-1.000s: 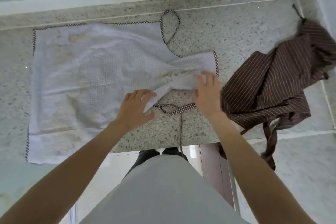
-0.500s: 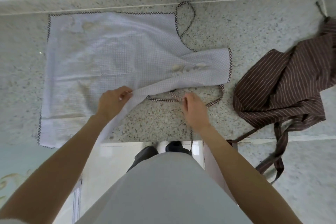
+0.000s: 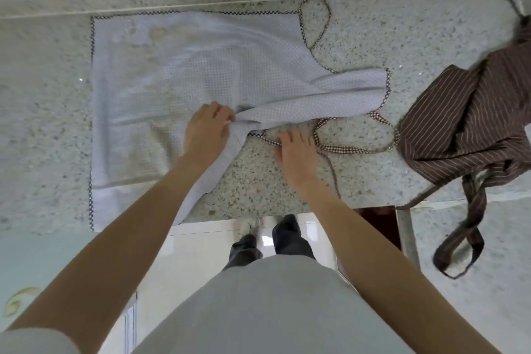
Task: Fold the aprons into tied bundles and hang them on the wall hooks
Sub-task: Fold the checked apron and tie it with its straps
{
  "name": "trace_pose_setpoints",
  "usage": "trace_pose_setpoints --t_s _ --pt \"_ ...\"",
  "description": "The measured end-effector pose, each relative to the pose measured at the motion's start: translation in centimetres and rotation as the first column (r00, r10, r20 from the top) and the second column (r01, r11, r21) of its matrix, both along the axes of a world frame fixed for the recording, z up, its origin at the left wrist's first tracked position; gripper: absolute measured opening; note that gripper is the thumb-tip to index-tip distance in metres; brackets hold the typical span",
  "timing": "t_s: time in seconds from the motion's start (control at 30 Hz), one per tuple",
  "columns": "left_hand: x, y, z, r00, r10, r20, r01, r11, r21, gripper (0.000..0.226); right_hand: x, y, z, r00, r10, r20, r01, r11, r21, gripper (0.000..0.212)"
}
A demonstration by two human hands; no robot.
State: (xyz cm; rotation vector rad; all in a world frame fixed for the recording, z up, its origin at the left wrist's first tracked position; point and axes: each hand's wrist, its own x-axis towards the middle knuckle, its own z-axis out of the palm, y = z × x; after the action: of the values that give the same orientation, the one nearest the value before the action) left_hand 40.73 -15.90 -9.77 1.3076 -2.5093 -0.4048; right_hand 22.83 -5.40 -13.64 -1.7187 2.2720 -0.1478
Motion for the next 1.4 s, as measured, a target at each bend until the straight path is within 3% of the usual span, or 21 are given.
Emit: trace_pose_setpoints --t_s 0.07,0.13,0.2,0.27,0.3,0.37,0.4,0.47,0.5,0.57,0.67,0.77,0.83,1.03,1.17,1.23,1.3,1.4 --pt "0.8 2.6 0.1 0.994 -0.103 -0.029 0.106 0.988 0.109 0.018 1.0 0.3 -0.1 0.982 -0.174 0.073 0.173 0.985 0.029 0.019" --pt "2.1 5.2 -0.8 0.984 -0.174 0.024 0.159 0.939 0.304 0.042 1.6 1.3 0.3 0.966 -0.23 0.121 0.23 0.973 0.02 0.015" --pt "3.5 6.8 -2.2 0.967 -0.23 0.11 0.192 0.941 0.281 0.069 1.9 3.7 1.2 0.96 -0.176 0.219 0.203 0.973 -0.109 0.009" --pt "4.4 7.5 -2.9 0.97 -0.205 0.132 0.17 0.957 0.237 0.081 2.2 6.6 2.6 0.911 -0.131 0.392 0.246 0.934 -0.26 0.006" --pt "4.8 7.8 -3.0 0.971 -0.21 0.115 0.18 0.956 0.232 0.082 2.6 8.3 3.7 0.844 -0.125 0.521 0.317 0.901 -0.297 0.004" --pt "5.1 8.1 -3.0 0.964 -0.242 0.109 0.214 0.951 0.222 0.075 2.9 9.9 5.7 0.589 -0.104 0.802 0.484 0.84 -0.247 0.007" --pt "5.3 8.4 -3.0 0.957 -0.271 0.103 0.245 0.945 0.217 0.068 3.0 10.4 6.6 0.459 -0.101 0.883 0.553 0.81 -0.195 0.01" --pt "6.0 9.2 -2.9 0.943 -0.326 0.068 0.308 0.932 0.192 0.053 3.1 11.1 7.7 0.362 -0.149 0.92 0.631 0.766 -0.124 0.014" --pt "6.5 9.5 -2.9 0.938 -0.344 0.052 0.331 0.927 0.177 0.047 3.0 11.3 8.1 0.391 -0.204 0.898 0.65 0.751 -0.113 0.014" --pt "7.6 10.3 -2.9 0.932 -0.359 0.055 0.348 0.926 0.147 0.036 2.6 12.1 8.2 0.607 -0.3 0.736 0.598 0.782 -0.174 0.01" --pt "9.7 11.6 -3.3 0.947 -0.315 0.063 0.301 0.939 0.169 0.027 2.1 13.8 7.3 0.872 -0.202 0.446 0.305 0.936 -0.174 0.013" --pt "11.9 13.2 -3.1 0.971 -0.226 0.071 0.213 0.964 0.162 0.03 2.0 15.8 5.8 0.991 0.02 0.13 -0.026 0.999 0.046 0.063" --pt "13.3 14.1 -2.7 0.98 -0.167 0.107 0.153 0.98 0.128 0.034 2.1 16.8 5.0 0.997 0.074 -0.014 -0.072 0.989 0.128 0.07" --pt "17.3 16.4 -1.1 0.984 0.073 0.16 -0.076 0.997 0.012 0.042 2.4 17.8 4.7 0.998 -0.024 0.051 0.032 0.985 -0.171 0.046" --pt "19.9 17.9 0.7 0.967 0.222 0.124 -0.224 0.975 -0.005 0.018 2.0 19.0 5.9 0.996 -0.009 -0.086 -0.012 0.969 -0.248 0.037" --pt "21.0 18.8 1.3 0.949 0.304 0.086 -0.306 0.952 0.011 0.011 1.9 19.8 6.8 0.998 -0.028 -0.059 0.013 0.971 -0.238 0.034" --pt "21.5 19.3 1.5 0.924 0.382 0.021 -0.382 0.92 0.09 0.011 1.9 20.3 7.5 0.998 -0.059 0.029 0.064 0.972 -0.224 0.032" --pt "20.9 19.4 1.9 0.79 0.563 -0.244 -0.434 0.794 0.426 0.017 1.9 20.5 8.1 0.991 -0.084 0.105 0.106 0.967 -0.23 0.028"
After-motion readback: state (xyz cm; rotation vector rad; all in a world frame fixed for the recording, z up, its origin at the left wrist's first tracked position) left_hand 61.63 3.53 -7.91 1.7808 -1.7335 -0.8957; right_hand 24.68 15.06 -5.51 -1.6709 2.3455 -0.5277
